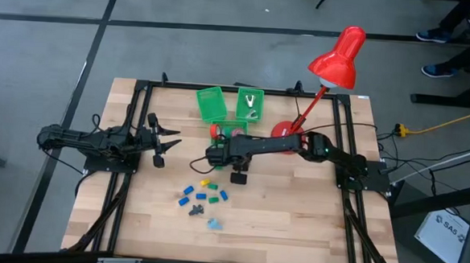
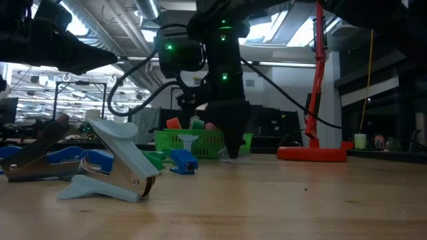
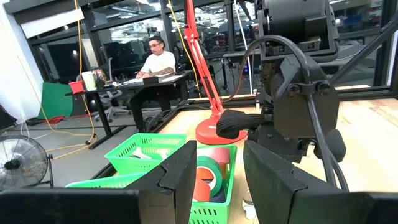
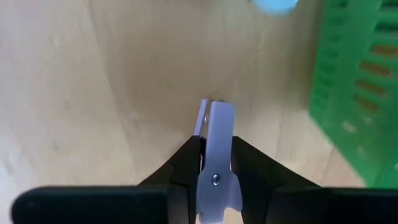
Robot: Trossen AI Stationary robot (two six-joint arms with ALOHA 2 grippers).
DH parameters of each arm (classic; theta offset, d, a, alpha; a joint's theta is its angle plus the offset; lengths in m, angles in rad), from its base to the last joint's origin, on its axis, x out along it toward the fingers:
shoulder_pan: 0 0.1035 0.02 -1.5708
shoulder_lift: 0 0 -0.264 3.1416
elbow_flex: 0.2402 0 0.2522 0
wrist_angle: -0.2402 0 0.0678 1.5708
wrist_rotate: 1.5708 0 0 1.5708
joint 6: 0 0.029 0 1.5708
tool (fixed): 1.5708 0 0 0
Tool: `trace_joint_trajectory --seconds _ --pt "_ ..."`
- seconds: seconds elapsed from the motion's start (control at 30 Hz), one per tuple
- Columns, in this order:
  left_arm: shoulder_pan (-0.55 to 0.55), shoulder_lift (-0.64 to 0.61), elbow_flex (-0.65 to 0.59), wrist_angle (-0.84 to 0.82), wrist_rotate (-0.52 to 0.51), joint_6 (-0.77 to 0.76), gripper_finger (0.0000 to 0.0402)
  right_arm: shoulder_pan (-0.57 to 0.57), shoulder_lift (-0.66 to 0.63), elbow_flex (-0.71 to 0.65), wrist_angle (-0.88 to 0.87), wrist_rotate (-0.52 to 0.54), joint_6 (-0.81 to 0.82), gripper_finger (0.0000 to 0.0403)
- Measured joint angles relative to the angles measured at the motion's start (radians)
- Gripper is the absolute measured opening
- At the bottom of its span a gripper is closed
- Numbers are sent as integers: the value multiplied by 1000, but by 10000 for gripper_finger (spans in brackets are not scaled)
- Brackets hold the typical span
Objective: Pick and place Stapler, Stapler remover, tape
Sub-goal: Put the violet staple remover into the right green bin
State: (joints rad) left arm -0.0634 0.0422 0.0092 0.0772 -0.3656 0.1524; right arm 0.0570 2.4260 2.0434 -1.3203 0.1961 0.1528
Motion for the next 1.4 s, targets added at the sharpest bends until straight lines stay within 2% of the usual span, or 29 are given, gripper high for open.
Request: trace_joint_trajectory --seconds 0.27,0.4,0.47,0.53,0.67,0.77,1.03,1.4 --pt "0 0 0 0 0 0 127 -1 1 128 -108 -25 22 76" --pt "0 0 0 0 0 0 127 -7 2 245 -201 5 16 76" --pt "0 0 0 0 0 0 128 -18 1 316 -244 52 36 76" --pt "0 0 0 0 0 0 127 -39 -43 287 -234 102 40 76" --pt "0 0 0 -1 0 0 128 -100 -102 286 -253 113 23 76" --pt "0 0 0 0 0 0 128 -155 -130 298 -250 68 14 76" --pt "0 0 0 0 0 0 127 -320 -129 309 -192 53 26 76" --pt "0 0 0 0 0 0 128 -475 -124 308 -71 -113 27 77"
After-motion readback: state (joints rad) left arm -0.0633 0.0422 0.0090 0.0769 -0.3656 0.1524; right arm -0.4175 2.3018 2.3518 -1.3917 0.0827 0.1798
